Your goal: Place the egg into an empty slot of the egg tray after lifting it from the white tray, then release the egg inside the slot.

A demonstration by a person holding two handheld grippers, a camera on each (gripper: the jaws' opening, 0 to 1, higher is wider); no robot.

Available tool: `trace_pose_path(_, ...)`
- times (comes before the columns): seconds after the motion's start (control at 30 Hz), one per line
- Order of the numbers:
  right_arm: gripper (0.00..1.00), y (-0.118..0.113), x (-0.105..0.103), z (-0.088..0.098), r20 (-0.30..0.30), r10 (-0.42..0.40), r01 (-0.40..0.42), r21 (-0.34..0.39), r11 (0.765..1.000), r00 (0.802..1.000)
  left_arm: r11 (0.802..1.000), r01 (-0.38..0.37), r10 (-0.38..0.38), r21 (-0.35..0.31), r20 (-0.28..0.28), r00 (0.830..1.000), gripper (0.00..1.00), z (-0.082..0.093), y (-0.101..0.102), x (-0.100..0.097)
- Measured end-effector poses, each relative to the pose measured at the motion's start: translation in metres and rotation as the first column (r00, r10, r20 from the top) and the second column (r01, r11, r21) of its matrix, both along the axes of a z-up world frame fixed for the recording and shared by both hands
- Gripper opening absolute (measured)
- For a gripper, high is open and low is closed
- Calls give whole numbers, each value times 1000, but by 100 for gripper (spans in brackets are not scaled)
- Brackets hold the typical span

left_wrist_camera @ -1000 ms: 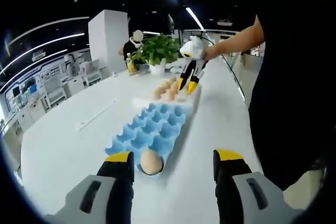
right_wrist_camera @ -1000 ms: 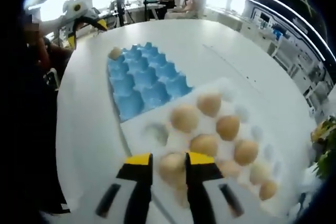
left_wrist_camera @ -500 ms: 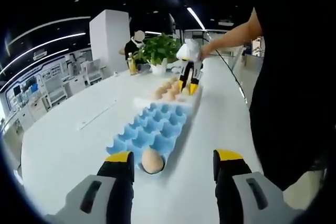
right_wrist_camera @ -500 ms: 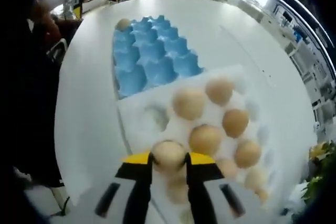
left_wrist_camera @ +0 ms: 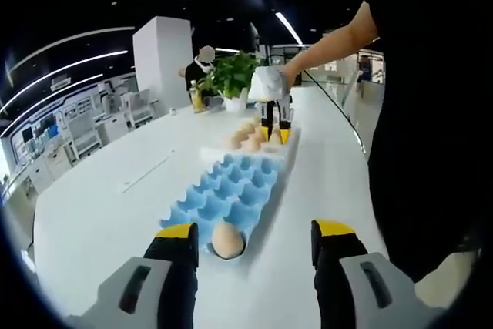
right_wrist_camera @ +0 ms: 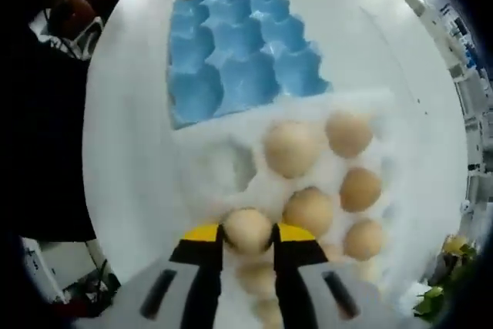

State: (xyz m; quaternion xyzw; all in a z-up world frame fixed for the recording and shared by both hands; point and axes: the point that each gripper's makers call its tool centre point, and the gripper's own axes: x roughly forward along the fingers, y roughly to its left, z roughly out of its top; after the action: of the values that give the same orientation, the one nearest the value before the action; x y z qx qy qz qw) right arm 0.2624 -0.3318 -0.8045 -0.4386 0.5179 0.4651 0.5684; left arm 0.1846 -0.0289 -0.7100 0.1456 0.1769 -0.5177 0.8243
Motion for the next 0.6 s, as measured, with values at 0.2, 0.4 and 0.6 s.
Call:
trace_pose_path(0.2,24,-2,0,10,63,-20,17,59,998,998,1000,-1,1,-3,0,1000,59,0,-1,-2)
trace_pose_path(0.4,24,-3,5,37,119,-11,3,73,997,993,1000,-6,6,5,0,1000,59,0,3,-2)
trace_pose_path(0.6,24,-5,9,47,137,-10,0,69,998,991,1000,-3,3,6,1,1000,59,-2,3,-2)
